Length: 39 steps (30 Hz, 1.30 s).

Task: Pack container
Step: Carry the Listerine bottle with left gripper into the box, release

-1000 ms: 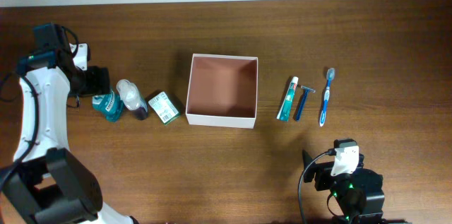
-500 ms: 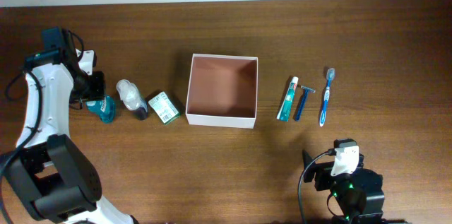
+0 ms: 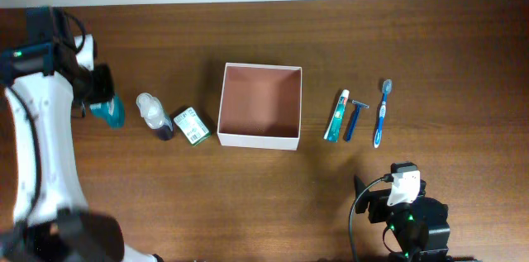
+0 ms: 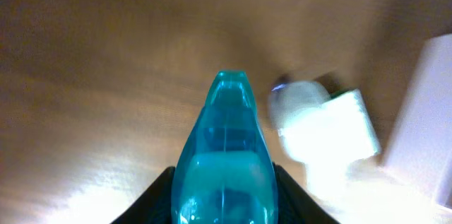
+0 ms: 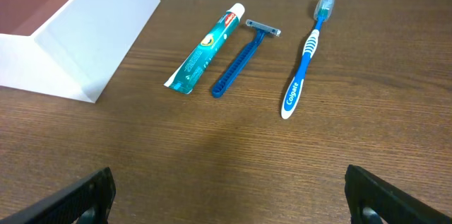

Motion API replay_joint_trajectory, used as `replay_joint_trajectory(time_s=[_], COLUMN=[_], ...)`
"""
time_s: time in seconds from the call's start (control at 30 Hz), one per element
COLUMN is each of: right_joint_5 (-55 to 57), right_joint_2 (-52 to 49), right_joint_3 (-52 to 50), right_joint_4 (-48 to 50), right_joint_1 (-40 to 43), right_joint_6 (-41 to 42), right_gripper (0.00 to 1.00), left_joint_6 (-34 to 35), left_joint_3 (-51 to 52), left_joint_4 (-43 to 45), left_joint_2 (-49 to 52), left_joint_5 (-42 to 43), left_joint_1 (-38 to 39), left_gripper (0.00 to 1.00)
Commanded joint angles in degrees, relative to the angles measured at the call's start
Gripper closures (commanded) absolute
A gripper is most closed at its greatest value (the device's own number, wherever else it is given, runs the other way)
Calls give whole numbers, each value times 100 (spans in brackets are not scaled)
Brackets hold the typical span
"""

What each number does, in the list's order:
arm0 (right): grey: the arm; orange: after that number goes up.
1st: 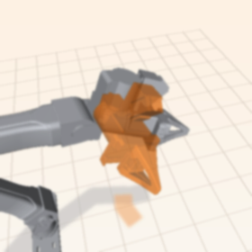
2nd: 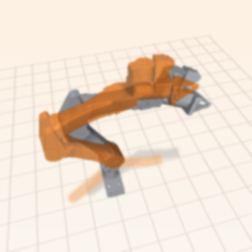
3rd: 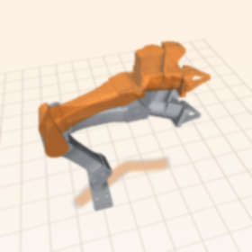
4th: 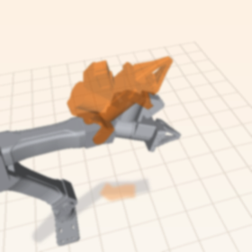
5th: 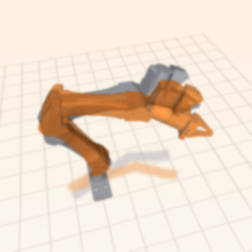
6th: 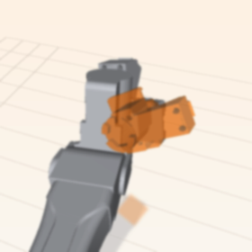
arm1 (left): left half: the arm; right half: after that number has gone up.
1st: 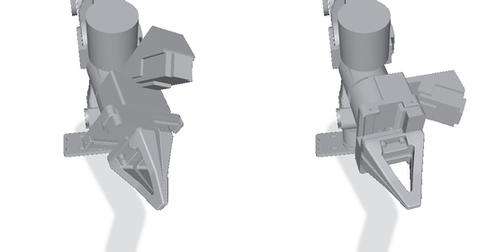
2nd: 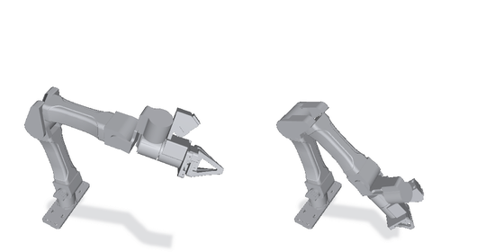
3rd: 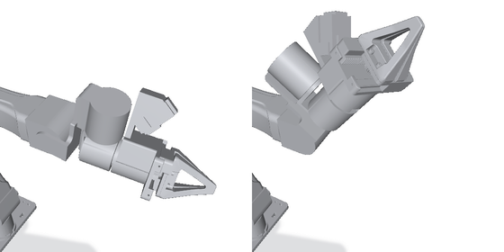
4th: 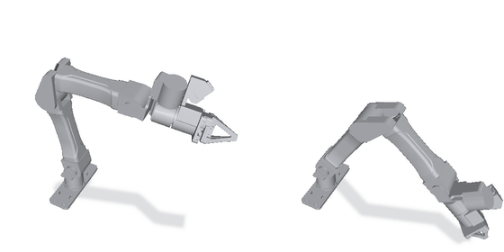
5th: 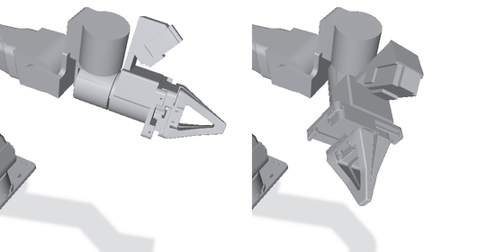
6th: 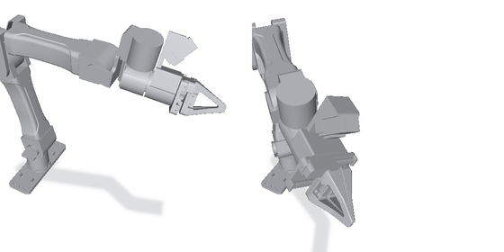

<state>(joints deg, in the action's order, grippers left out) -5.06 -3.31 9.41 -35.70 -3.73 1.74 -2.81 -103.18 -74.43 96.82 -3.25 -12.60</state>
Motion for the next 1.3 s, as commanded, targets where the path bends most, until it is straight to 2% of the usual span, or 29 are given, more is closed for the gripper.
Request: replay_joint_trajectory(time_s=[0.0,0.13,0.27,0.37,0.57,0.77,1.03,1.13,1.2,1.27], right_joint_5=[-33,-33,-33,-33,-33,-33,-33,-33,-33,-33], right_joint_2=[44,44,44,44,44,44,44,44,44,44], right_joint_3=[-37,-37,-37,-37,-37,-37,-37,-37,-37,-37], right_joint_4=[11,11,11,11,11,11,11,11,11,11], right_joint_1=[48,48,48,48,48,48,48,48,48,48], right_joint_6=[68,68,68,68,68,68,68,68,68,68], right_gripper=[1,1,1,1,1,1,1,1,1,1], left_joint_6=[197,199,199,201,396,855,1781,1915,1941,1952], left_joint_3=[-588,-634,-632,-632,-632,-632,-632,-632,-632,-632], left_joint_4=[-212,-179,151,638,1051,1537,2214,2306,2330,2343], left_joint_2=[-758,-1034,-883,-468,601,1517,2166,2376,2487,2555], left_joint_5=[42,42,37,39,42,42,264,463,476,476], left_joint_1=[713,1591,2468,3014,3816,4245,4422,4463,4516,4564], left_gripper=[87,89,90,90,90,90,89,89,87,78])
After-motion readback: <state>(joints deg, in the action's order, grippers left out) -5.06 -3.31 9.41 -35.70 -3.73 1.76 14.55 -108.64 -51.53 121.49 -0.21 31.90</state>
